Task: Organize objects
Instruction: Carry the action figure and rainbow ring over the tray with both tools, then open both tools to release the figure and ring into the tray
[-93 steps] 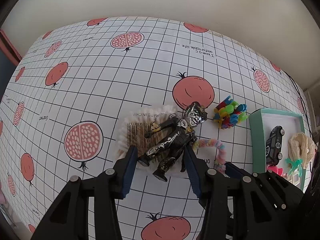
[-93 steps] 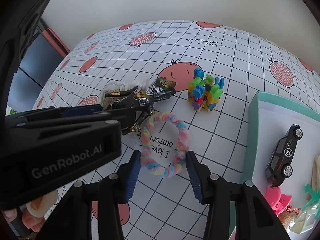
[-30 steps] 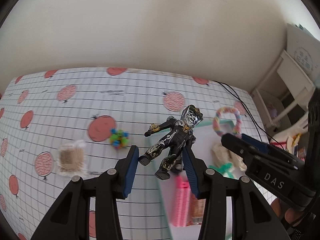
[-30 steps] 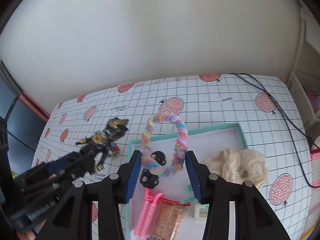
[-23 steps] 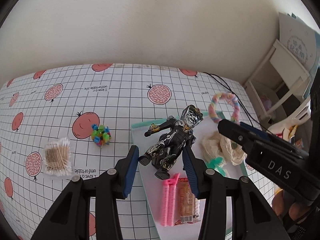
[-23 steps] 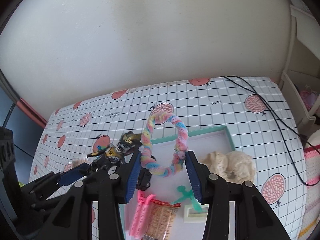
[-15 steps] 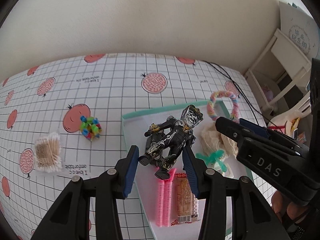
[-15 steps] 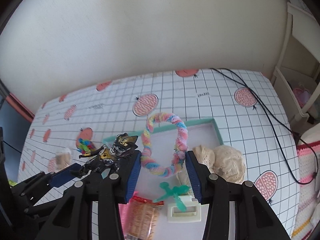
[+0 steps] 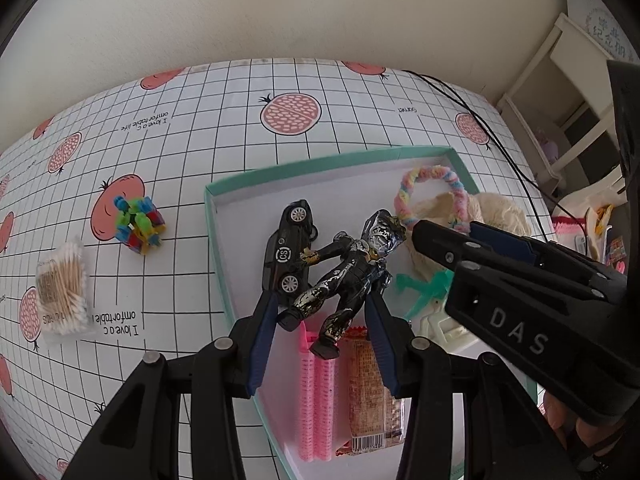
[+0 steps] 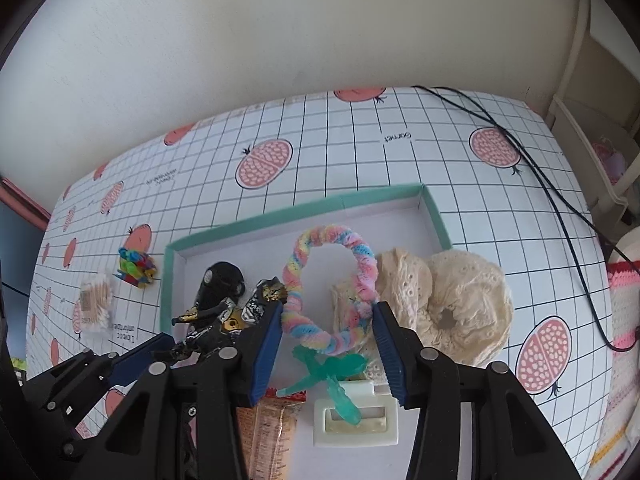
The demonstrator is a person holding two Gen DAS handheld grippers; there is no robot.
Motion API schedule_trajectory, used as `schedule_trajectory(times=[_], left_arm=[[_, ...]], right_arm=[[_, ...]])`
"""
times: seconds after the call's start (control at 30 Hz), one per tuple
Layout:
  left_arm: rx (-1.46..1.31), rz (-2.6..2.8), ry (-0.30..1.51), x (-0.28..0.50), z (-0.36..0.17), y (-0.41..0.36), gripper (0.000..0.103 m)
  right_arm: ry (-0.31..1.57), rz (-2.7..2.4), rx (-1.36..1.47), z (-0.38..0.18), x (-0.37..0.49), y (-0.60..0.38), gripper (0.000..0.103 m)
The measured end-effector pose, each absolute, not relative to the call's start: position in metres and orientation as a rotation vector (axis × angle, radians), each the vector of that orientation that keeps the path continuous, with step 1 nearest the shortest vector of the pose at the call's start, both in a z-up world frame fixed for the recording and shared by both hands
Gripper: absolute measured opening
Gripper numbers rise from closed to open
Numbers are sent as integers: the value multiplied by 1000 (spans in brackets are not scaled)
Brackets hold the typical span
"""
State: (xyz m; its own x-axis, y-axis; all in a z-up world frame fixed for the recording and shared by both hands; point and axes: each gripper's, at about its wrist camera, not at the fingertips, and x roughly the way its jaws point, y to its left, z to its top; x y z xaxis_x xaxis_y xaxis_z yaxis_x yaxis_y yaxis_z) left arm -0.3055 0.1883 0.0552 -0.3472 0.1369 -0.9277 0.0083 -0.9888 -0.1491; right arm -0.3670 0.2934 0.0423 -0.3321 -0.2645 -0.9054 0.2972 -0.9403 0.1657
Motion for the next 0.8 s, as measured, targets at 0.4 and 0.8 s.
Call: schedule_trajectory(times=[0.4, 0.8], left_arm=[[-1728, 2508, -164, -303, 62, 193, 47], [-1646, 2563, -126, -298, 89, 191, 47]], right_arm=[[59, -2299, 1598, 36, -366, 289, 53], [58, -2338, 1523, 64, -363, 291, 61]])
